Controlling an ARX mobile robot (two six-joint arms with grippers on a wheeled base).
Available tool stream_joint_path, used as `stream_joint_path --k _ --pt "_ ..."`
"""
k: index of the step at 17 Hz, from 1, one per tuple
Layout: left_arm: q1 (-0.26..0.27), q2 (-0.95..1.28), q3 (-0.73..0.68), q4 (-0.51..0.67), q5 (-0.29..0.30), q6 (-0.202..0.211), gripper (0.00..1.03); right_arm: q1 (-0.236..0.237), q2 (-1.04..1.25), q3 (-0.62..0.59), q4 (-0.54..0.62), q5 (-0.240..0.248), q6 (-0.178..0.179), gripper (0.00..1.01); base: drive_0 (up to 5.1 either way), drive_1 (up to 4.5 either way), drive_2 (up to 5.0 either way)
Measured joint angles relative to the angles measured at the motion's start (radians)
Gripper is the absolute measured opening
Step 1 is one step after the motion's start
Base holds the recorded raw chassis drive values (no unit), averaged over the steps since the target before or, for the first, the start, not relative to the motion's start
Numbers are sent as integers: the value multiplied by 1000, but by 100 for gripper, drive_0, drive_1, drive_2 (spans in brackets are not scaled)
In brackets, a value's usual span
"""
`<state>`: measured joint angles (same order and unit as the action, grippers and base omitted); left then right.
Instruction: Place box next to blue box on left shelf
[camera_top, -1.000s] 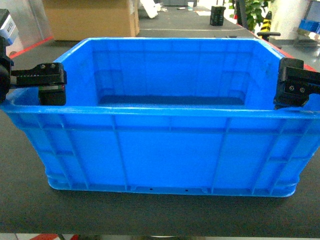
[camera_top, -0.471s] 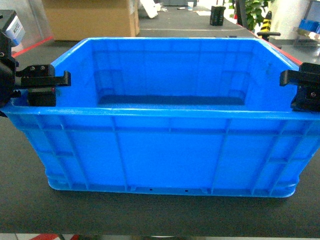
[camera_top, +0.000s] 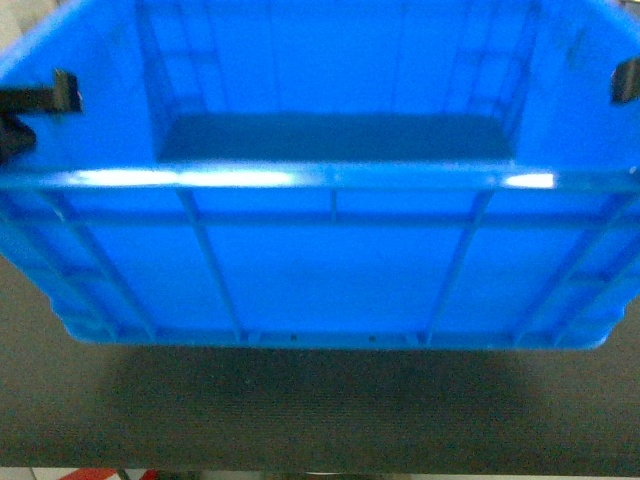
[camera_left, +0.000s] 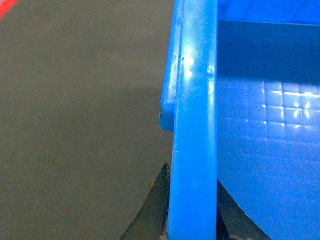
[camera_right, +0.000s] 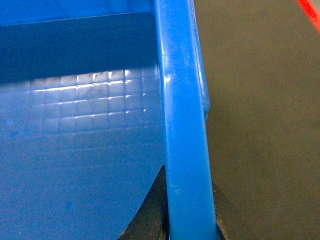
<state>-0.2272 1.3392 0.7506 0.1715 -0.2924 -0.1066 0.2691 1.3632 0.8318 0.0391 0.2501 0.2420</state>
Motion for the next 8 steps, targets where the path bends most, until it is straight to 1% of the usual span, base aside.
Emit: stream_joint_path --k 3,5,6,7,8 --pt "-48 -147 -69 98 -76 40 10 42 -126 -32 45 67 -36 10 0 0 0" --pt "-94 -233 -139 195 -138 75 10 74 -203 -65 73 120 -66 10 0 0 0" --pt "-139 -311 -187 218 -189 85 11 97 -257 -93 84 161 -89 11 0 0 0" --pt "-163 -358 -214 217 -217 92 11 119 -301 -119 83 193 -101 11 0 0 0" --pt "-175 -387 -233 213 -229 94 11 140 -341 -147 82 225 -109 11 0 0 0"
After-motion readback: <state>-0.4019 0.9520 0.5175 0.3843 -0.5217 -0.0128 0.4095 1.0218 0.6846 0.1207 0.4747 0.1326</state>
